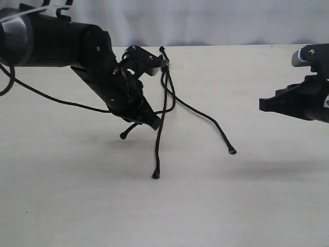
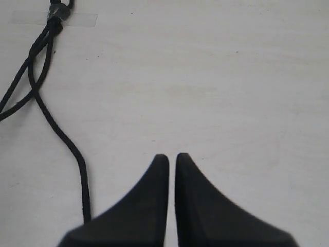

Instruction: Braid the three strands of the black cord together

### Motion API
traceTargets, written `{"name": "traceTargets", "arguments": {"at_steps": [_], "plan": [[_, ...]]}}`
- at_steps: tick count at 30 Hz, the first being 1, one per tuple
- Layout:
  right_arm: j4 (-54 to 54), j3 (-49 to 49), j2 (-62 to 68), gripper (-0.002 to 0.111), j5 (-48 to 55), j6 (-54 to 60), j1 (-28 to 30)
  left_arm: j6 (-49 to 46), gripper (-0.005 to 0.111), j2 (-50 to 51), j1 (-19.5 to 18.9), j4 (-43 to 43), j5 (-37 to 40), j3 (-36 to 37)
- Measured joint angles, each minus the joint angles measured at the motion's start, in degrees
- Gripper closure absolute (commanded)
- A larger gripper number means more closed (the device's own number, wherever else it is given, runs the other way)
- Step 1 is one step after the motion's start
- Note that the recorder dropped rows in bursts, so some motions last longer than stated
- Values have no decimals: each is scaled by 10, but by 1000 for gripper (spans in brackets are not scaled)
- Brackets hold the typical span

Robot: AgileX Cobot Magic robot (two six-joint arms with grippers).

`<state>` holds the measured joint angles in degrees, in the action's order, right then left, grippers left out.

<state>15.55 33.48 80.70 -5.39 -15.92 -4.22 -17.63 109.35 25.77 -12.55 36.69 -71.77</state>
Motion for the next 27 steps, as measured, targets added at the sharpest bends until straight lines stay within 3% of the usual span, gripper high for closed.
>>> {"name": "traceTargets", "arguments": {"at_steps": [5, 13, 15, 19, 21, 24, 27], "plan": [[0, 0, 0, 104, 0, 0, 0, 0, 106, 9, -37, 6, 2, -1], [0, 0, 0, 104, 0, 0, 0, 4, 61, 75, -57, 15, -19, -1], [0, 0, 0, 104, -1, 0, 0, 8, 57, 87, -58, 20, -22, -1], [-9, 0, 0, 104, -1, -10, -19, 8, 58, 88, -58, 47, -13, -1], [-9, 0, 0, 104, 3, -12, -60, 9, 69, 61, -58, 46, -12, -1], [-9, 37, 0, 104, 71, -12, -124, 10, 97, -14, -58, 46, -20, -1], [-31, 116, 10, 104, 178, -12, -181, 11, 107, -141, -58, 46, -68, 25]]}}
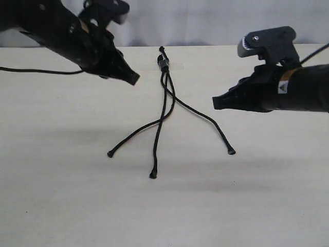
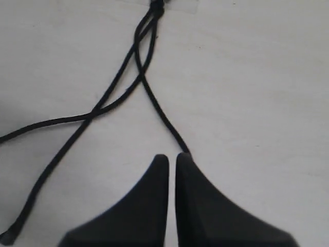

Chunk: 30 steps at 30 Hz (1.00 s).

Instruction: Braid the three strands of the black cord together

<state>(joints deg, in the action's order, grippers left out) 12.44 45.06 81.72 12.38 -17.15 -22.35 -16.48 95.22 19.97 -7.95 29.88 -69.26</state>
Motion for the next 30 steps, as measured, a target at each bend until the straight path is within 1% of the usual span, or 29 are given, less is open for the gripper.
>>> {"name": "traceTargets", "arguments": {"at_steps": [1, 2, 4, 7, 10, 12, 14, 18, 26, 27, 30], "plan": [[-4, 21, 8, 104, 23, 0, -14, 3, 107, -29, 0, 0, -22, 19], [-7, 47, 25, 104, 61, 0, -42, 8, 107, -80, 0, 0, -57, 50], [-8, 76, 52, 101, 91, 0, -75, 12, 107, -135, 0, 0, -98, 93], [-10, 113, 96, 88, 121, 0, -115, 13, 107, -206, 0, -1, -149, 154], [-15, 149, 157, 74, 149, 0, -150, 13, 107, -260, 0, -1, -169, 203], [-24, 171, 197, 68, 166, 0, -165, 13, 107, -288, 0, -1, -173, 225], [-34, 192, 230, 65, 173, 0, -174, 13, 107, -308, 0, -1, -182, 242], [-44, 229, 287, 65, 180, -1, -188, 13, 107, -330, 0, -1, -196, 268], [-55, 260, 350, 66, 188, -1, -191, 14, 107, -332, 0, 0, -208, 271], [-55, 259, 356, 69, 188, -1, -191, 14, 107, -332, 0, 0, -209, 271], [-55, 259, 363, 87, 188, -1, -191, 14, 107, -332, 0, 0, -209, 271]]}}
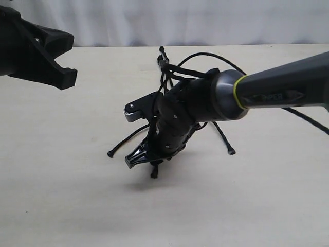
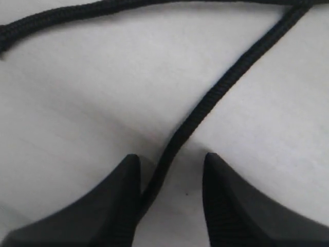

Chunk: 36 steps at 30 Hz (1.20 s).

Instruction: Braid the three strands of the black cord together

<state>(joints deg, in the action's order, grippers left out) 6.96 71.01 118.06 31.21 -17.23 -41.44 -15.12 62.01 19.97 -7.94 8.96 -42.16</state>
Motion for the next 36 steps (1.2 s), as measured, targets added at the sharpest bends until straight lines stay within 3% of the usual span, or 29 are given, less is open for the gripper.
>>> {"name": "traceTargets", "arguments": {"at_steps": [3, 13, 22, 36], "plan": [[0, 0, 2, 104, 0, 6, 0, 0, 107, 0, 0, 0, 0, 0], [58, 16, -26, 104, 64, 69, 8, 0, 107, 0, 0, 0, 0, 0], [221, 30, -71, 104, 84, 73, 92, 0, 107, 0, 0, 0, 0, 0], [248, 30, 36, 104, 14, 74, 201, 0, 107, 0, 0, 0, -1, 0]]}}
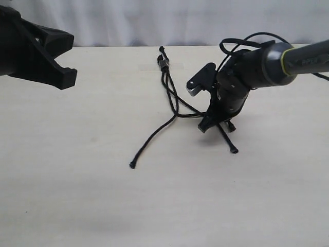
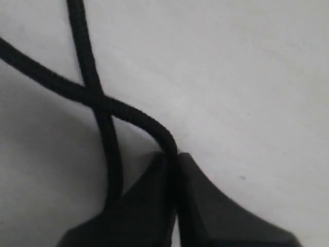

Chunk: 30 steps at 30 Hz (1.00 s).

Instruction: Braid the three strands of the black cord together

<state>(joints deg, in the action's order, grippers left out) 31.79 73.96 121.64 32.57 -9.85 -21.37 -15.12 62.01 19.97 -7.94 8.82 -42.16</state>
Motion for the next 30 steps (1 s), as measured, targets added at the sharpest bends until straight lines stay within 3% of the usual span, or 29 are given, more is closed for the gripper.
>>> {"name": "traceTargets", "arguments": {"at_steps": [7, 13, 18, 24, 30], "plan": [[-85, 1, -2, 104, 36, 31, -11, 0, 107, 0, 0, 1, -3, 0], [-235, -6, -15, 104, 54, 170, -96, 0, 107, 0, 0, 1, -3, 0], [-290, -9, -28, 104, 63, 203, -146, 0, 107, 0, 0, 1, -3, 0], [-286, -16, -70, 104, 76, 203, -122, 0, 107, 0, 0, 1, -3, 0], [-284, -19, -86, 104, 79, 197, -57, 0, 107, 0, 0, 1, -3, 0]]}}
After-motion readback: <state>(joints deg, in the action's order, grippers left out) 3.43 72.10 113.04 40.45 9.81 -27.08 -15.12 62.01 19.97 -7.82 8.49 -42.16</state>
